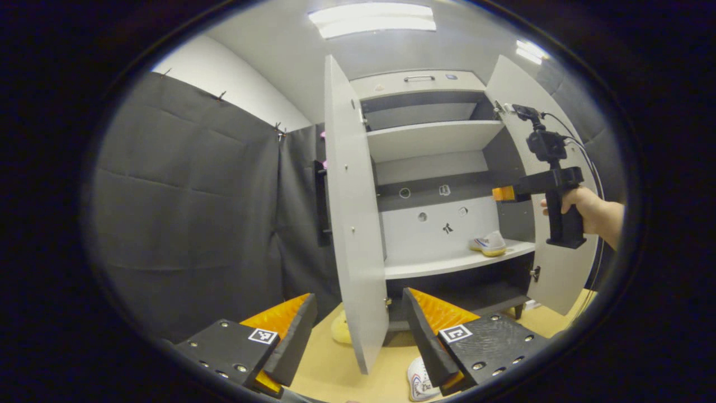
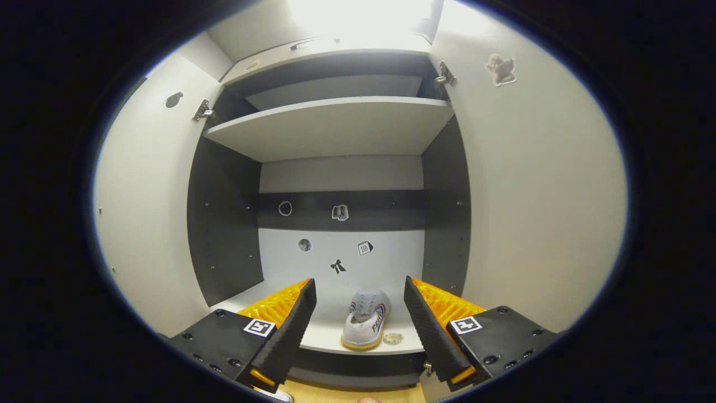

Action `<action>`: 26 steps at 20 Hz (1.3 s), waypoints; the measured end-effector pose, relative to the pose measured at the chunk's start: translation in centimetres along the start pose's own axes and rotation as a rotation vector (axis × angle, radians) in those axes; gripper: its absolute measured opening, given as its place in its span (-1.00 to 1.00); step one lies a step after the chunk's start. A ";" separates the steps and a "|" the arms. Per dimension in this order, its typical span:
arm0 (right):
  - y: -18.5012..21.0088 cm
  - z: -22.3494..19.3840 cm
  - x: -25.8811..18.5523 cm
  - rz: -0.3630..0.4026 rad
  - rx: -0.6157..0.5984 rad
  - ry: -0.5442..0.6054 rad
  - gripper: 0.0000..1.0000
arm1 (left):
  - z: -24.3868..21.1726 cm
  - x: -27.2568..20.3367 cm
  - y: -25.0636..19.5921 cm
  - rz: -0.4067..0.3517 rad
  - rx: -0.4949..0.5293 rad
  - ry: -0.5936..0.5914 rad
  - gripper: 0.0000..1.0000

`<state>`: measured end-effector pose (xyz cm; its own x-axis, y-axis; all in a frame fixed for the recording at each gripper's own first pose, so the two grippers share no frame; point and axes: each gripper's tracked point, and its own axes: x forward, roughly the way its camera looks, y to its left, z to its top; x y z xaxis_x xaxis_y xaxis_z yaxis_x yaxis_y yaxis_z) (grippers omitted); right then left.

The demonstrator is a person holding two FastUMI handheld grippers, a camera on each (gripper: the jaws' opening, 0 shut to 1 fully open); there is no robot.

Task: Grab one shoe with the right hand and put it into the shoe cabinet, grab the other shoe with the left hand and put it into the shoe cabinet; then close the right door with the right hand and the left door with the left hand.

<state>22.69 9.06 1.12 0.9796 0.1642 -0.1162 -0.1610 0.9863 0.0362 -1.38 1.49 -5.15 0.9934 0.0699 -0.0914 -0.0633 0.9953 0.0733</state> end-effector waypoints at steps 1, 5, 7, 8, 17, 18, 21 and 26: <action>-0.4 -0.3 -1.2 -0.003 -0.005 -0.002 0.95 | -0.3 0.2 -0.7 -0.026 -0.005 0.005 0.79; -2.2 -2.0 -6.1 -0.035 -0.041 0.006 0.95 | -2.2 1.3 -4.4 -0.146 -0.045 0.037 0.80; -3.0 -3.0 -8.3 -0.052 -0.047 0.019 0.95 | -3.6 1.8 -5.7 -0.189 -0.051 0.057 0.80; -3.6 -3.4 -9.3 -0.062 -0.052 0.021 0.95 | -4.5 2.2 -6.3 -0.207 -0.051 0.072 0.80; -6.7 -6.3 -16.8 -0.157 -0.122 0.038 0.91 | -15.5 4.7 -10.3 -0.325 -0.030 0.293 0.78; -6.9 -6.6 -17.4 -0.167 -0.135 0.037 0.92 | -16.7 4.8 -10.7 -0.337 -0.025 0.320 0.79; -6.9 -7.6 -18.7 -0.177 -0.140 0.057 0.93 | -20.4 4.8 -11.7 -0.365 -0.019 0.404 0.80; -7.1 -8.5 -20.1 -0.195 -0.123 0.080 0.95 | -26.0 5.5 -11.9 -0.374 0.009 0.521 0.79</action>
<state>3.06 -1.07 -5.26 0.9816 -0.0338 -0.1877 0.0121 0.9932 -0.1158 2.37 -8.20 -32.38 0.7708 -0.2565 -0.5832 0.2815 0.9583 -0.0494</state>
